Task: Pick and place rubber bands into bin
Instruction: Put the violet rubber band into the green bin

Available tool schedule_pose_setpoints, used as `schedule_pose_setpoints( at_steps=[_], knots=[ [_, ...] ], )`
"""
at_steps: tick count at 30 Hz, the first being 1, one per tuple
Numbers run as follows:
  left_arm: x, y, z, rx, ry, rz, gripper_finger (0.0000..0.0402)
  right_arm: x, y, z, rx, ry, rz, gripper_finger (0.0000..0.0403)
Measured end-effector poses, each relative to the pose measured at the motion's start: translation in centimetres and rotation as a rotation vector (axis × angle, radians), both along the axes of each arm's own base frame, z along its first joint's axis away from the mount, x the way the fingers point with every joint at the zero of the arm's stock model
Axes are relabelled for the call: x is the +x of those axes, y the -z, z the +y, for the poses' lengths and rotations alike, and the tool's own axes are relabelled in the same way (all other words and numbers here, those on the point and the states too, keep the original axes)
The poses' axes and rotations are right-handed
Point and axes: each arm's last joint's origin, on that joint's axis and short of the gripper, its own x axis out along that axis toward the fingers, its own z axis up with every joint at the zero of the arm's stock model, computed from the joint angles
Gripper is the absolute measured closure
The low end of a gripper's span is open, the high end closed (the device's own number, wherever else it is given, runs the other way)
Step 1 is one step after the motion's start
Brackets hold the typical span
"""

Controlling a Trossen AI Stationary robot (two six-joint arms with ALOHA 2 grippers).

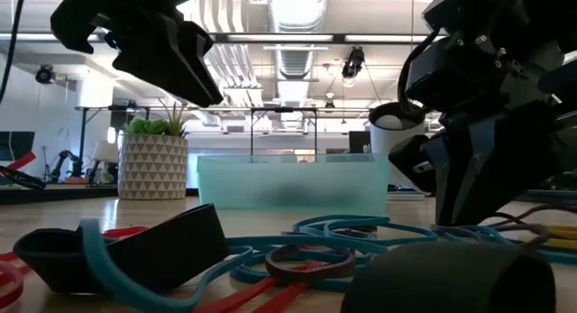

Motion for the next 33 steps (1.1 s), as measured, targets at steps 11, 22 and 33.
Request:
schedule_pose_setpoints(
  at_steps=[11,22,33],
  knots=[
    [0.0,0.0,0.0,0.002,-0.004,-0.006,0.0258,-0.3,-0.1,0.1,0.075,-0.020,0.062,0.0346],
    [0.0,0.1,0.0,0.003,-0.004,-0.005,0.0258,-1.1,-0.6,0.0,0.129,0.004,0.171,0.0346],
    [-0.1,0.5,0.1,0.008,-0.006,0.003,0.0258,-1.8,-1.9,-0.2,0.077,0.018,0.169,0.0340]
  ],
)
